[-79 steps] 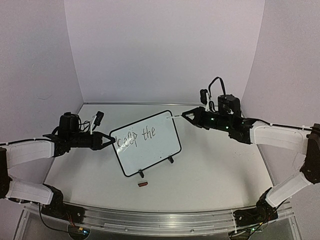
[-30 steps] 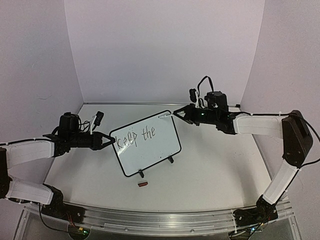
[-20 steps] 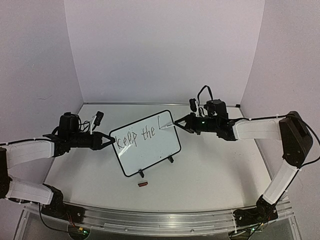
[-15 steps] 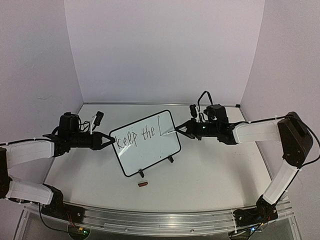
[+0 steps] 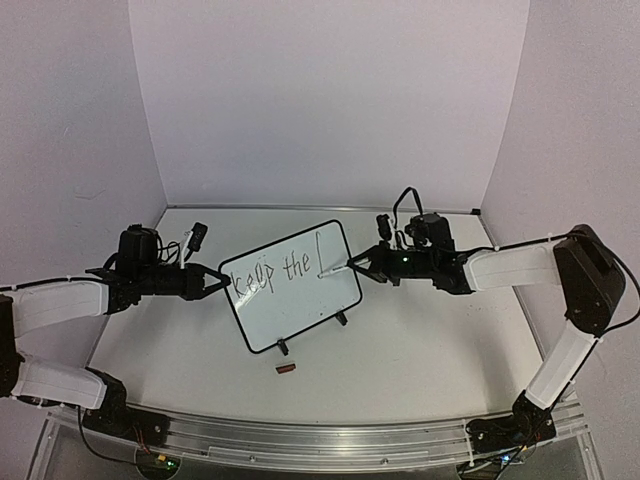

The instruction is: Write a sentence on the whiteboard

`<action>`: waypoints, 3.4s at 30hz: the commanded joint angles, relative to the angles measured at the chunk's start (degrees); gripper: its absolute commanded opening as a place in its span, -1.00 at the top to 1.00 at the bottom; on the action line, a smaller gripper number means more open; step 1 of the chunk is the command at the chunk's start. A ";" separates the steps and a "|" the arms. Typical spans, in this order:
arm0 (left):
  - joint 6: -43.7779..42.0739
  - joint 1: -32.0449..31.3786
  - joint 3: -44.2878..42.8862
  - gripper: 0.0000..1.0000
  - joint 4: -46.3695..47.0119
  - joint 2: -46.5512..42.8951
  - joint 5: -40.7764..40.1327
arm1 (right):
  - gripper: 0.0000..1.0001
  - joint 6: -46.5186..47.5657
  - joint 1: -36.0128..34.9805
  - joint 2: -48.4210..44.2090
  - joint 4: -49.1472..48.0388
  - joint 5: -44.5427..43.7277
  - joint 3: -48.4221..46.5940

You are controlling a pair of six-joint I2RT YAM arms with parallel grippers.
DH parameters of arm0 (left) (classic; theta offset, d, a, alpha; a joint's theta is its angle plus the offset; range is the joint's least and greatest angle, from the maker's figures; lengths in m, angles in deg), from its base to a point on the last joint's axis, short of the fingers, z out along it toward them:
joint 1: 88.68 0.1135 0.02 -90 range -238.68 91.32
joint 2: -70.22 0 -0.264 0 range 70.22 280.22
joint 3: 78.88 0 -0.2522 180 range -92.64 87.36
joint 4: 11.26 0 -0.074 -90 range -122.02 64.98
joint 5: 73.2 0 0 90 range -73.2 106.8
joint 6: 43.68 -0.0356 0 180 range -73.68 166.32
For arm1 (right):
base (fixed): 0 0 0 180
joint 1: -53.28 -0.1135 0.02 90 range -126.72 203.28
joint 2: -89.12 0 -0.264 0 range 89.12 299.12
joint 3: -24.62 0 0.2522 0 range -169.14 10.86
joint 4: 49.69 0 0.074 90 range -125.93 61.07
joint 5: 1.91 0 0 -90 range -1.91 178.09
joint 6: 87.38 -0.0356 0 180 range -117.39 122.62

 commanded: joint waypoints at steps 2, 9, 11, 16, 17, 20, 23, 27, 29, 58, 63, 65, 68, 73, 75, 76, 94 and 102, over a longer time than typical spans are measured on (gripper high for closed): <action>-3.05 0.42 -2.13 1.00 -0.66 0.02 -4.00 | 1.00 -2.51 -0.36 -3.85 -6.46 -0.21 -1.84; -3.02 0.46 -2.12 1.00 -0.57 0.14 -4.00 | 1.00 -2.09 -0.35 -3.61 -6.62 -1.07 -2.37; -3.02 0.45 -2.19 1.00 -0.67 0.11 -4.01 | 1.00 -2.04 -0.35 -2.78 -6.60 -1.10 -2.64; -3.04 0.45 -2.20 1.00 -0.81 0.01 -4.07 | 1.00 -1.73 -0.37 -1.42 -6.47 -2.06 -3.08; -3.05 0.45 -2.21 1.00 -0.83 0.00 -4.09 | 1.00 -1.59 -0.37 -1.26 -6.36 -2.17 -3.27; -3.11 0.44 -2.21 1.00 -0.76 0.01 -4.07 | 1.00 -1.28 -0.36 -0.57 -5.86 -2.36 -3.85; -3.11 0.41 -2.29 1.00 -0.84 0.18 -4.09 | 1.00 -0.91 -0.40 -0.06 -5.27 -2.87 -4.19; -3.16 0.45 -2.34 1.00 -0.84 0.34 -4.09 | 1.00 -0.44 -0.32 0.22 -4.45 -3.82 -4.38; -3.20 0.45 -2.31 1.00 -0.86 0.27 -4.08 | 1.00 -0.21 -0.37 0.22 -3.90 -4.53 -4.39; -3.13 0.45 -2.38 1.00 -0.85 0.13 -4.16 | 1.00 2.28 -0.29 -5.30 -0.47 -8.01 -3.38; -3.07 0.44 -2.31 1.00 -1.04 -0.08 -4.25 | 1.00 2.87 -0.27 -6.66 -0.47 -6.16 -3.16; -3.07 0.42 -2.34 1.00 -1.02 -0.09 -4.26 | 1.00 3.09 -0.29 -7.48 -0.44 -5.73 -3.02; -3.09 0.41 -2.46 1.00 -1.04 0.02 -4.18 | 1.00 3.30 -0.26 -8.77 -0.25 -5.63 -2.66; -3.11 0.44 -2.45 1.00 -0.99 0.13 -4.18 | 1.00 4.23 -0.28 -10.95 1.54 -6.26 -2.15; -3.11 0.41 -2.47 1.00 -0.99 0.22 -4.15 | 1.00 4.63 -0.17 -11.66 2.37 -6.57 -1.85; -3.11 0.43 -2.48 1.00 -1.00 0.29 -4.10 | 1.00 4.72 -0.11 -12.02 2.50 -6.48 -1.57; -3.02 0.41 -2.64 1.00 -0.92 0.34 -4.01 | 1.00 3.35 0.55 -7.86 -0.53 -1.65 -0.76; -3.02 0.44 -2.64 1.00 -0.99 0.38 -4.09 | 1.00 3.24 0.58 -5.31 -0.82 -3.26 -1.41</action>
